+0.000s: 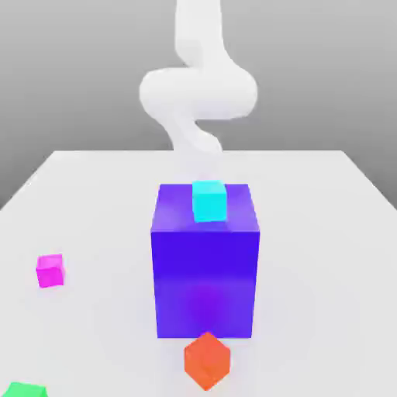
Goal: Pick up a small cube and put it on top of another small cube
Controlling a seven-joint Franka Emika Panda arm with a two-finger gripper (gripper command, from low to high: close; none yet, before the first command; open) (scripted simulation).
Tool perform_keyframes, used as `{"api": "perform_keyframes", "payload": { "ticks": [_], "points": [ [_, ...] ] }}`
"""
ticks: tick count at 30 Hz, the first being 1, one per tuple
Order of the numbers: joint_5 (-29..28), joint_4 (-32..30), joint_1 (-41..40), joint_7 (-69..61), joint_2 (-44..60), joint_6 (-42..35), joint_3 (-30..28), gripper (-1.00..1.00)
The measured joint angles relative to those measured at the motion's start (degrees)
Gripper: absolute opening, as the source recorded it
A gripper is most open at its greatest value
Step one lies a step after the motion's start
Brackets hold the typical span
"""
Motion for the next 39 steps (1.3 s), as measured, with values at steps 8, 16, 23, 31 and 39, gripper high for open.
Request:
{"api": "perform_keyframes", "payload": {
  "ticks": [8, 16, 23, 31, 39],
  "points": [
    [2.37, -9.91, -9.05, 5.73, 17.5, 11.1, -9.55, 0.0],
    [4.43, -19.45, -18.05, 11.34, 34.14, 21.7, -18.25, 0.0],
    [9.07, -24.66, -26.07, 12.28, 47.48, 30.6, -20.8, 0.0],
    [22.29, -22.05, -38.7, 2.4, 59.09, 39.27, -5.18, -1.0],
    [20.99, -22.29, -37.72, 3.39, 58.08, 38.55, -6.45, -1.0]
  ]
}}
